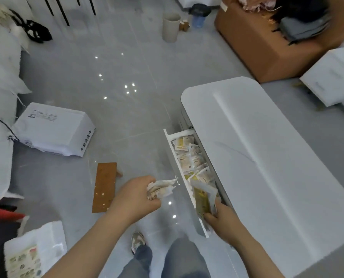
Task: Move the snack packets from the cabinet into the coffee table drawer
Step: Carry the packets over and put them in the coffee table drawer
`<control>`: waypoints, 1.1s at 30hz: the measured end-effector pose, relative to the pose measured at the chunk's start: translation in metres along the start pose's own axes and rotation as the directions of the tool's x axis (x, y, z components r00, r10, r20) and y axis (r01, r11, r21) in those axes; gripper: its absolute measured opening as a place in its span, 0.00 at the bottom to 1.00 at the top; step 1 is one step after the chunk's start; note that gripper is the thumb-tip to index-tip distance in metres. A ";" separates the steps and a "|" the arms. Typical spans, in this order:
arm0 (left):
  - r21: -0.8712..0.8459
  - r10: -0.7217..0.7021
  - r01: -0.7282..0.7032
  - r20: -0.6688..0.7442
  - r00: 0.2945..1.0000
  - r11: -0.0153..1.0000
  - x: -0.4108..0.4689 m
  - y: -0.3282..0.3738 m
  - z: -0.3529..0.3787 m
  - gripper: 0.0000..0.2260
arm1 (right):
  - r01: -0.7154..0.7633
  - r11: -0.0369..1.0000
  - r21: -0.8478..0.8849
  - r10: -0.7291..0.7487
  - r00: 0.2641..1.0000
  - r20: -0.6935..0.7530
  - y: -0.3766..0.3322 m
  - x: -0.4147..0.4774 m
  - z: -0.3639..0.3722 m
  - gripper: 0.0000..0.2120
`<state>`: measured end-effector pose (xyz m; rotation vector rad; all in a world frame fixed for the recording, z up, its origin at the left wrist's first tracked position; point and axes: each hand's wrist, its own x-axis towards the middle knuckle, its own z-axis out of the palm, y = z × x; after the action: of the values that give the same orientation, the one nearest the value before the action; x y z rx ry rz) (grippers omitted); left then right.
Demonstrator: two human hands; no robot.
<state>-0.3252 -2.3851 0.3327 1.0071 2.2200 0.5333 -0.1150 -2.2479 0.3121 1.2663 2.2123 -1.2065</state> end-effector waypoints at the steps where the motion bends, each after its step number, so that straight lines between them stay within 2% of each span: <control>1: 0.023 0.019 -0.019 0.027 0.999 1.000 0.009 -0.001 -0.003 0.10 | -0.031 0.999 0.008 0.031 0.999 -0.011 -0.003 -0.001 0.001 0.09; 5: 0.078 0.086 -0.094 0.108 0.990 0.992 0.043 0.002 -0.002 0.08 | -0.140 0.988 0.063 0.144 0.988 -0.061 -0.001 0.002 0.005 0.12; 8: 0.120 0.123 -0.146 0.183 0.975 0.982 0.071 0.012 0.001 0.08 | -0.150 0.977 0.154 0.167 0.981 -0.104 0.000 0.009 0.004 0.03; 10: 0.134 0.136 -0.170 0.232 0.963 0.976 0.089 0.021 0.005 0.07 | -0.144 0.963 0.226 0.178 0.974 -0.139 0.004 0.016 -0.001 0.05; 14: 0.205 0.168 -0.244 0.329 0.929 0.948 0.123 0.044 0.010 0.06 | -0.212 0.925 0.315 0.271 0.950 -0.154 0.022 0.033 -0.009 0.01; 20: 0.263 0.216 -0.334 0.393 0.894 0.905 0.171 0.073 0.024 0.05 | -0.277 0.862 0.425 0.367 0.919 -0.146 0.048 0.056 -0.022 0.06; 24: 0.259 0.242 -0.399 0.478 0.844 0.880 0.199 0.083 0.042 0.08 | -0.329 0.806 0.492 0.450 0.880 -0.148 0.063 0.068 -0.027 0.17; 29: 0.279 0.285 -0.526 0.595 0.751 0.804 0.244 0.087 0.074 0.08 | -0.399 0.732 0.552 0.548 0.826 -0.130 0.084 0.093 -0.018 0.02; 33: 0.284 0.275 -0.587 0.677 0.683 0.758 0.282 0.080 0.107 0.09 | -0.457 0.664 0.592 0.620 0.779 -0.093 0.097 0.122 -0.002 0.16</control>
<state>-0.3524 -2.1065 0.1958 1.7357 1.5218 -0.1848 -0.1027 -2.1552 0.1874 2.2655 1.4434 -1.4943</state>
